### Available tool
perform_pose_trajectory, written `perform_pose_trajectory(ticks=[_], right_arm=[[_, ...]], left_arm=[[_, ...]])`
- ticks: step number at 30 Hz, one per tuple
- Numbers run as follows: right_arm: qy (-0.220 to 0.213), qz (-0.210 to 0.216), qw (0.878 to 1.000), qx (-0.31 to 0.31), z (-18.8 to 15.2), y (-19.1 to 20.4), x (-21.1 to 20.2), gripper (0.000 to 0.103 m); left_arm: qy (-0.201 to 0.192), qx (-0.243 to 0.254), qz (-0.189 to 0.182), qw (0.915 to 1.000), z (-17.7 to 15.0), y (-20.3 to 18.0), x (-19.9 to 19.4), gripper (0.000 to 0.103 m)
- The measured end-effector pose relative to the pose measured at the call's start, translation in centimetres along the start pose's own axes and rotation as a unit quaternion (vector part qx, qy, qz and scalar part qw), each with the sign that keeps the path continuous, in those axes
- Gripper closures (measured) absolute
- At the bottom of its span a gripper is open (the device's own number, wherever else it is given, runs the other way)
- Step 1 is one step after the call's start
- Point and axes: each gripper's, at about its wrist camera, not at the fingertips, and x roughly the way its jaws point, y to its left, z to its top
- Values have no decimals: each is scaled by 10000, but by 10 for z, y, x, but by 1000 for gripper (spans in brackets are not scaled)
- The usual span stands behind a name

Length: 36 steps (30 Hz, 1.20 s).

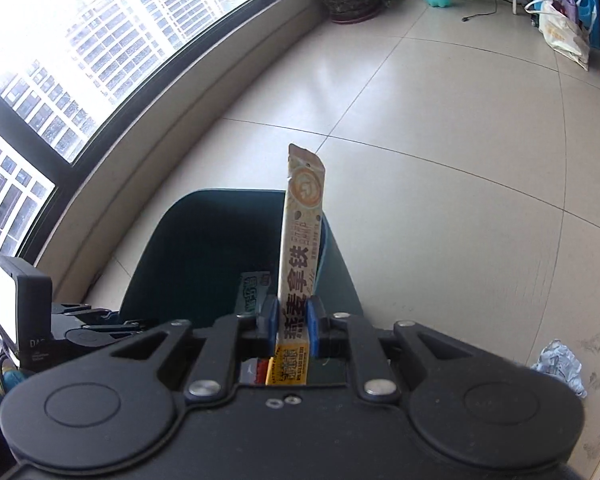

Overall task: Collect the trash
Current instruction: 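Carry the snack stick into the green bin and release it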

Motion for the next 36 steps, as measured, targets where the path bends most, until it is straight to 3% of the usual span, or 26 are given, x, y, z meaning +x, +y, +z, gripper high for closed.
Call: perform_pose_trajectory(ticks=[9, 22, 29, 36], right_arm=[[516, -232, 9969, -540, 22, 57, 60, 90], [1400, -983, 9806, -960, 17, 86, 161, 89], [1544, -1135, 9765, -985, 5, 89, 171, 81], [1424, -932, 9805, -982, 9, 87, 156, 79]], left_arm=[[-51, -27, -79, 10000, 0, 3, -4, 79], [-52, -49, -114, 9999, 0, 4, -3, 79], [-57, -43, -111, 9999, 1, 3, -2, 79], [-59, -43, -110, 9999, 0, 2, -2, 79]])
